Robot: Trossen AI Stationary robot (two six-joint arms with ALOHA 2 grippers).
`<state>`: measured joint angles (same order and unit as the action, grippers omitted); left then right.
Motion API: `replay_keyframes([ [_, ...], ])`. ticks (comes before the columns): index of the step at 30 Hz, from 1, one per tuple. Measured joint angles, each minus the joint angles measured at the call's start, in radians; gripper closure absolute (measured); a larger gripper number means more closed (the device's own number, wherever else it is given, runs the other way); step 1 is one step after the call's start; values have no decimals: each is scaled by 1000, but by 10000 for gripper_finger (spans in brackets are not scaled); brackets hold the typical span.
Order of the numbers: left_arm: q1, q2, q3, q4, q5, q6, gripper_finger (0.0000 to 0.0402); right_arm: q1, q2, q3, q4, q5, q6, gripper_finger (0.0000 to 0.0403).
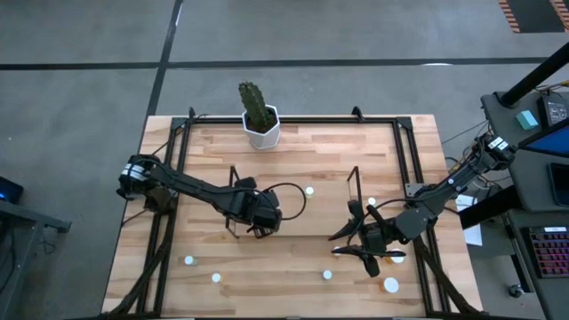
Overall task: Pick and place medicine bottles onto shelf by color
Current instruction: Put the pink pill bottle on the shelf aligned with the other pink pill bottle, then put the blue pill bottle on the shelf
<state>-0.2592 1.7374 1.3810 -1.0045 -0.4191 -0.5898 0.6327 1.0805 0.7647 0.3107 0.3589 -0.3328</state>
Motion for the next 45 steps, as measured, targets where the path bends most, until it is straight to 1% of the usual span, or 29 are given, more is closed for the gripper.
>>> replay_keyframes([
  [13,0,0,-1,-35,26,-6,402,0,-1,0,0,0,0,268],
  [20,0,0,3,-25,26,-6,402,0,-1,0,0,0,-1,268],
  [24,-5,-7,53,-27,37,2,402,0,-1,0,0,0,-6,268],
  [27,-24,-25,121,-26,46,47,402,0,-1,0,0,0,-8,268],
  [29,-54,-47,165,-14,34,89,402,0,-1,0,1,0,-8,268],
  [31,-99,-73,188,30,-10,141,402,0,-1,0,3,1,-8,268],
  [33,-153,-105,185,118,-47,193,402,0,-1,0,13,8,-7,268],
  [39,-329,-181,117,368,-143,361,402,0,5,18,23,9,62,268],
  [42,-419,-201,70,490,-189,482,402,6,39,57,9,12,102,268],
  [45,-477,-203,37,619,-196,595,402,27,103,131,-57,10,116,268],
])
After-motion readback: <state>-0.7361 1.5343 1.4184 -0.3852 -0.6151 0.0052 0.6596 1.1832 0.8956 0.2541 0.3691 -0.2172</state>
